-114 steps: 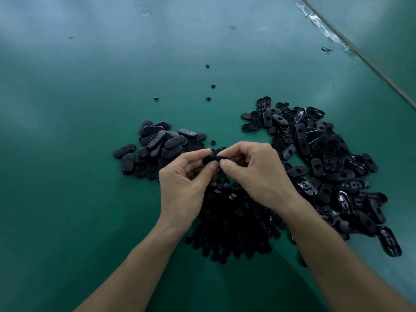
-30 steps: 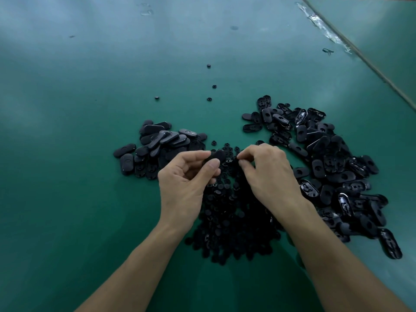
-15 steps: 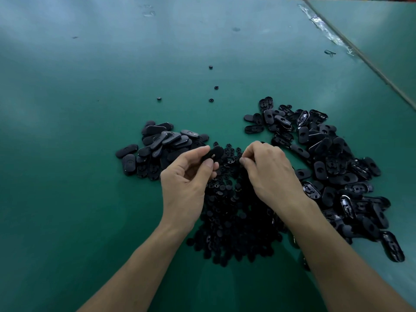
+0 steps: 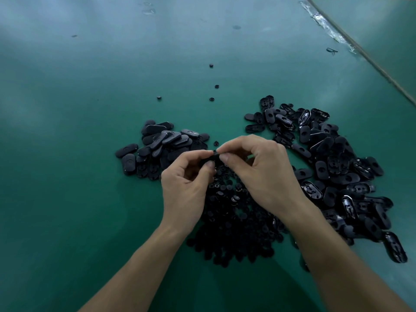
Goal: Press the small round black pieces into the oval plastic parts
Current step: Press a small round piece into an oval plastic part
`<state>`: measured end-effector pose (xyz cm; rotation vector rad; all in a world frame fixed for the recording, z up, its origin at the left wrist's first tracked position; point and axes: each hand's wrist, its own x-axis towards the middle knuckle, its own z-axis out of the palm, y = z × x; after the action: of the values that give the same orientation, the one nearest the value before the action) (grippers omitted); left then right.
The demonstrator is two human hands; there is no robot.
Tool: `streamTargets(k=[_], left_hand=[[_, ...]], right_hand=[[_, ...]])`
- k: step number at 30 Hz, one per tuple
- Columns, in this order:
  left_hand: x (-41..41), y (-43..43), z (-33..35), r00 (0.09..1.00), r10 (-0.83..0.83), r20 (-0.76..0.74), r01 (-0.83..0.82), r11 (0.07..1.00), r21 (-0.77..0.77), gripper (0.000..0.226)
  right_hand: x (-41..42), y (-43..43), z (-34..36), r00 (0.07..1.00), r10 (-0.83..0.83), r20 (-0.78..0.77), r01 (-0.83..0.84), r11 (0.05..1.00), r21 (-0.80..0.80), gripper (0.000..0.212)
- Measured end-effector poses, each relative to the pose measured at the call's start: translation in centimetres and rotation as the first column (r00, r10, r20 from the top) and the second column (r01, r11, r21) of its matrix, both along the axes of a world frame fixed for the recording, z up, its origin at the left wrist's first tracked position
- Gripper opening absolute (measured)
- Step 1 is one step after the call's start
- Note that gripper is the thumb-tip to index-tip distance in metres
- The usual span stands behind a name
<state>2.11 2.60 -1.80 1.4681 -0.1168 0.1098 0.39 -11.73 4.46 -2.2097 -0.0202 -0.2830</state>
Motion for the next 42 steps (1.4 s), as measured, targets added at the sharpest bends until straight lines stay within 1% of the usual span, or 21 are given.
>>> streamTargets(k=[3,7,11,12,15,17,19,23,26,30,35,37,40,42], left_hand=[[0.0,0.0,0.0,1.0,0.0,0.003,0.0,1.0,-0.004,0.017],[0.0,0.1,0.0,1.0,0.002,-0.01,-0.002,1.0,-0.004,0.02],[0.0,0.0,0.1,1.0,0.002,-0.021,-0.003,1.0,-0.015,0.021],[0.0,0.0,0.2,1.0,-0.004,-0.025,0.003,1.0,-0.031,0.022],[-0.2,-0.1,0.4,0.999,-0.03,-0.042,0.026,0.996,-0.087,0.022],[-0.3,-0.2,0.5,0.998,-0.039,-0.049,0.033,0.994,-0.104,0.018],[-0.4,-0.2,0.5,0.998,-0.035,-0.056,0.029,0.993,-0.113,0.015],[-0.3,-0.1,0.5,0.998,-0.029,-0.048,0.025,0.996,-0.081,0.015],[-0.2,-0.1,0.5,0.999,-0.027,-0.046,0.024,0.997,-0.068,0.018],[-0.2,-0.1,0.4,0.998,-0.029,-0.057,0.025,0.996,-0.081,0.016],[-0.2,-0.3,0.2,0.999,-0.01,-0.054,0.005,0.997,-0.079,0.015],[-0.2,-0.3,0.2,0.999,-0.013,-0.05,0.01,0.997,-0.077,0.017],[-0.2,-0.2,0.3,0.998,-0.036,-0.049,0.031,0.996,-0.086,0.017],[-0.2,-0.2,0.3,0.998,-0.052,-0.047,0.047,0.994,-0.095,0.018]], right_hand=[[0.0,0.3,-0.1,0.999,0.016,-0.044,-0.015,1.0,0.025,0.011],[0.0,0.6,-0.6,0.998,0.014,-0.06,-0.012,0.999,0.032,0.013],[0.1,0.5,-1.1,0.994,-0.035,-0.103,0.041,0.998,0.057,0.025],[0.1,0.4,-1.2,0.991,-0.037,-0.127,0.047,0.996,0.081,0.025],[0.2,0.2,-1.5,0.984,-0.039,-0.172,0.071,0.981,0.181,0.014],[0.3,0.0,-1.5,0.984,-0.044,-0.172,0.083,0.97,0.228,0.008],[0.3,0.0,-1.6,0.985,-0.048,-0.164,0.09,0.963,0.254,0.007],[0.4,-0.2,-1.8,0.986,-0.079,-0.146,0.115,0.961,0.253,0.01],[0.5,-0.2,-1.9,0.986,-0.072,-0.15,0.109,0.96,0.259,0.011],[0.4,-0.3,-1.9,0.986,-0.082,-0.145,0.118,0.959,0.256,0.011],[0.2,-0.3,-1.4,0.987,-0.158,-0.032,0.161,0.958,0.238,0.012],[0.1,-0.3,-1.1,0.99,-0.138,-0.02,0.139,0.963,0.233,0.012],[-0.1,0.1,-0.7,0.997,-0.044,-0.067,0.059,0.965,0.254,0.014],[-0.2,0.4,-0.7,0.996,-0.032,-0.081,0.049,0.975,0.217,0.018]])
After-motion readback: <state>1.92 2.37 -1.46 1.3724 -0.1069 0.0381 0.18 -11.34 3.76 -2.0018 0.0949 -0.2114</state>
